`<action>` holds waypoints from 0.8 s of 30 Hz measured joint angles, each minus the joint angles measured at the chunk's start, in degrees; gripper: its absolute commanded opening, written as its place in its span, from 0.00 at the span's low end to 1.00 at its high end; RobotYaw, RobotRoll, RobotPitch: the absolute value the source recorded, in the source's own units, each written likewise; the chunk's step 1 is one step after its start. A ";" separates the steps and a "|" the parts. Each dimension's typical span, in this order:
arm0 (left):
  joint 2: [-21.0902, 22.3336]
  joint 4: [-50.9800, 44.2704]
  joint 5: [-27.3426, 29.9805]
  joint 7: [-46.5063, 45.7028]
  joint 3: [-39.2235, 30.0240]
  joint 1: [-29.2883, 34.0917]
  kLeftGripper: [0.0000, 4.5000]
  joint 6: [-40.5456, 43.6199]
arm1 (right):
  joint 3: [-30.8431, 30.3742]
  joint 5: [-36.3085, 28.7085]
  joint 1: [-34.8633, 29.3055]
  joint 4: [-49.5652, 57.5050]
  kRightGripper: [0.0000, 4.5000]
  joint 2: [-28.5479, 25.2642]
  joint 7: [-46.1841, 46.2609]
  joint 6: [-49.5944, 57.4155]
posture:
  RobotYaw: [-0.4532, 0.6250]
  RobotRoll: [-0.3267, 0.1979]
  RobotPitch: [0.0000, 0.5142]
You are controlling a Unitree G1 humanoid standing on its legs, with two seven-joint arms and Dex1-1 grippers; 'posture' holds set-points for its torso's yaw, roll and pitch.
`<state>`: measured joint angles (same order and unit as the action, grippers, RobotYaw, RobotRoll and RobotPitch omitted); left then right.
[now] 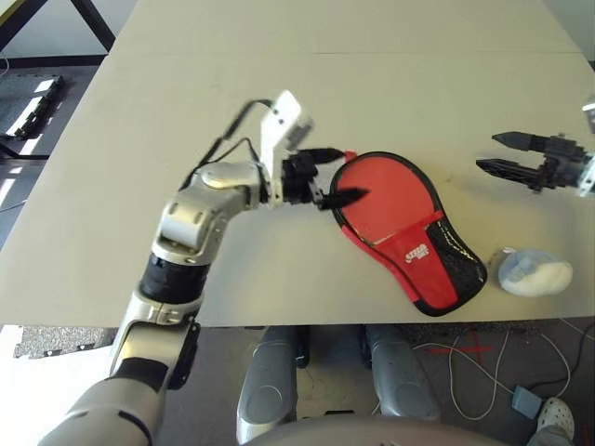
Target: Store the ping-pong paddle in its case and zip it.
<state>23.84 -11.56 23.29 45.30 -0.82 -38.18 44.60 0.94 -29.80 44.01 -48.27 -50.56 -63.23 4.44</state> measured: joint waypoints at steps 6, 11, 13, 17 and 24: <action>-2.24 3.73 -0.72 -11.82 -10.76 1.45 1.00 -7.56 | 7.52 3.13 0.01 -2.83 0.99 4.27 12.44 -5.43 | 0.42 0.62 0.49; -2.71 8.35 -3.47 -20.37 -16.48 5.80 1.00 -17.43 | 11.79 5.33 -0.54 -3.10 0.99 6.73 19.75 -10.01 | 0.42 0.62 0.46; -2.84 10.01 -4.27 -23.09 -18.04 7.34 1.00 -20.45 | 12.75 5.97 -1.24 -3.09 0.99 7.61 21.92 -11.44 | 0.42 0.62 0.45; -3.04 13.42 -5.51 -27.77 -20.85 9.28 1.00 -27.04 | 14.11 7.41 -2.63 -3.09 0.99 9.54 25.36 -13.62 | 0.42 0.62 0.42; -3.33 19.02 -6.45 -31.29 -22.87 12.19 1.00 -36.58 | 15.87 8.45 -3.83 -3.03 0.99 10.84 29.95 -16.28 | 0.41 0.62 0.41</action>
<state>20.50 7.46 16.84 14.01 -23.69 -25.99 8.02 16.81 -21.35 40.18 -51.30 -39.72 -33.28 -11.85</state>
